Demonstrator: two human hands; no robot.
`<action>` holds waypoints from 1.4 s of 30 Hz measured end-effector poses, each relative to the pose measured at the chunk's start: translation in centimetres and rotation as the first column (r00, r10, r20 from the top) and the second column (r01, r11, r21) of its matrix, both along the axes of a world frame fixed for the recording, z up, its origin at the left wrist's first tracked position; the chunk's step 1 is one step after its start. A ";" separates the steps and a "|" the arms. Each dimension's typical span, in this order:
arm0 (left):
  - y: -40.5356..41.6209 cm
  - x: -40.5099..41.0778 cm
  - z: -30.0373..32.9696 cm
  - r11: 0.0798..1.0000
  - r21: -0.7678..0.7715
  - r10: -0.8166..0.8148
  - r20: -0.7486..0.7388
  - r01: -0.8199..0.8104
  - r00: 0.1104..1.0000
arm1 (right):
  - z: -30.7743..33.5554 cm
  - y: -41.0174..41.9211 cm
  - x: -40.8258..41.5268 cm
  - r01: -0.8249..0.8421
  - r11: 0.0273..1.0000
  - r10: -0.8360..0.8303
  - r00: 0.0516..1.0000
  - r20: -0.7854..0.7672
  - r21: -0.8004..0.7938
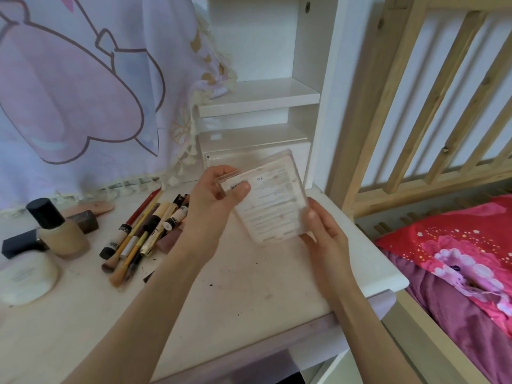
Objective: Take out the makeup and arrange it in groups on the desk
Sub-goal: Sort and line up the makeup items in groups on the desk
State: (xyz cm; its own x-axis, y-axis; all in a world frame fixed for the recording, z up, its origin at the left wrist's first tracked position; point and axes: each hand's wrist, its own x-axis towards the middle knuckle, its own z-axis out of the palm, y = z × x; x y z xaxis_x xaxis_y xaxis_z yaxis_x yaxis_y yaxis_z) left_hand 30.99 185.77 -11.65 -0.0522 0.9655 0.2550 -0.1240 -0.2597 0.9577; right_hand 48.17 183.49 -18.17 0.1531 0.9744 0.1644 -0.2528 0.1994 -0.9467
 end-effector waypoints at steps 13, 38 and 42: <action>-0.8 -0.3 -2.4 0.984 -0.013 -0.177 -0.025 0.176 0.984 | 0.2 0.5 0.5 -0.136 0.987 0.116 0.973 -0.201 -0.089; -1.5 -0.3 -4.6 0.974 0.175 -0.040 -0.502 0.146 0.864 | -0.1 0.5 0.0 -0.234 0.971 0.187 0.862 -0.471 -0.043; -2.2 -0.7 -4.3 0.935 0.083 -0.207 -0.661 0.344 0.722 | -0.2 0.5 0.2 -0.194 0.981 0.170 0.903 -0.395 -0.021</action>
State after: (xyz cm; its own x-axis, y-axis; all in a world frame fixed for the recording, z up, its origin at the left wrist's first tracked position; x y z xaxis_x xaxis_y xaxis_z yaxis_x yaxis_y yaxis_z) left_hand 30.29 183.56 -15.94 0.4477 0.8405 0.3052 0.3966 -0.4925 0.7747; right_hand 48.41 183.99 -18.40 0.0121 0.9975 0.0702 -0.6303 0.0621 -0.7738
